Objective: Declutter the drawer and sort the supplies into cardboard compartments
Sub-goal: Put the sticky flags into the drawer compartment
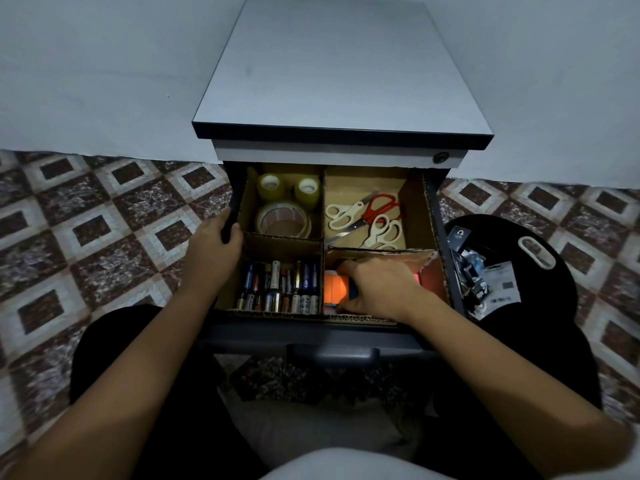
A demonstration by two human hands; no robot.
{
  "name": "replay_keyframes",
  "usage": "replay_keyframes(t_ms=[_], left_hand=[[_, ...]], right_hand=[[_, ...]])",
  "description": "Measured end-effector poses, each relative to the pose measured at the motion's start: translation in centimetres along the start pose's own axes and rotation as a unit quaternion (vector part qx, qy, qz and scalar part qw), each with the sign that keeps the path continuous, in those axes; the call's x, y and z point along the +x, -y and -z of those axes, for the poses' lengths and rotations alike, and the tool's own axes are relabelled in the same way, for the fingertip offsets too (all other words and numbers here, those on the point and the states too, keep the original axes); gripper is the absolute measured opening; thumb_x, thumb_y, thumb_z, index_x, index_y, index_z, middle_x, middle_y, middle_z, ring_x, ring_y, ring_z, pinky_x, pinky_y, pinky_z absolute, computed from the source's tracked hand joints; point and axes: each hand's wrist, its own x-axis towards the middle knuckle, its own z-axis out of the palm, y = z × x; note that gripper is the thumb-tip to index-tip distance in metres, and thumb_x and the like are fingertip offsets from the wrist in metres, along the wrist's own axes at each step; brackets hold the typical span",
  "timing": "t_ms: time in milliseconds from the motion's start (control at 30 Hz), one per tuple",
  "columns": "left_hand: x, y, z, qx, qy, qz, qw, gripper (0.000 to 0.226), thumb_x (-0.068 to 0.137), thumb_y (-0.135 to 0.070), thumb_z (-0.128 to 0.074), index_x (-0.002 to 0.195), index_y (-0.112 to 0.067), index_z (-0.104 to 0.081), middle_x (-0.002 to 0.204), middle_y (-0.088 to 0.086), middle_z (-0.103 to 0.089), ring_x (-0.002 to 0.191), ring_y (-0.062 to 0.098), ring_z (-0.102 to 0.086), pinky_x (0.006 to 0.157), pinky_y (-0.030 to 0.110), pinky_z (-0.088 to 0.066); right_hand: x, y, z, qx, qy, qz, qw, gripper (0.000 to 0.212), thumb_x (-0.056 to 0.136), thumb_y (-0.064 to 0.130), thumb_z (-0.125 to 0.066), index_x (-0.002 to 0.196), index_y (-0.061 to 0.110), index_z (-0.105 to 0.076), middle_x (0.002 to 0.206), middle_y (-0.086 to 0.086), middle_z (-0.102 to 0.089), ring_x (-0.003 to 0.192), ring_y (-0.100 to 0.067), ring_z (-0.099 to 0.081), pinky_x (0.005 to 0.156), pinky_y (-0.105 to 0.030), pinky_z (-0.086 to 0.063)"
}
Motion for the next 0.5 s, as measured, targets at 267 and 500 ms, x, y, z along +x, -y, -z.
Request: replay_keyframes(t_ms=[267,500], left_hand=[[-0.09,-0.2,0.06,-0.004,-0.005,0.001,1.0,0.043,0.097,-0.021,-0.046,0.138,-0.006,-0.044,0.139,0.016,-0.048,0.129,0.027,-0.043,0.104,0.031,-0.034],[-0.12,-0.16,0.08,-0.006,-0.001,-0.002,1.0,0.044,0.098,-0.022,-0.046,0.139,-0.006,-0.043,0.138,0.016,-0.048,0.128,0.027,-0.044,0.103,0.032,-0.035]], right_hand=[[0.27,0.41,-0.1,0.021,-0.005,0.011,1.0,0.043,0.083,0.044,-0.06,0.117,0.02,-0.053,0.113,-0.007,-0.063,0.106,-0.029,-0.059,0.076,-0.033,-0.045],[0.25,0.52,-0.13,0.03,-0.015,0.017,0.999,0.046,0.083,0.05,-0.058,0.118,0.021,-0.052,0.113,-0.006,-0.063,0.105,-0.028,-0.059,0.075,-0.032,-0.044]])
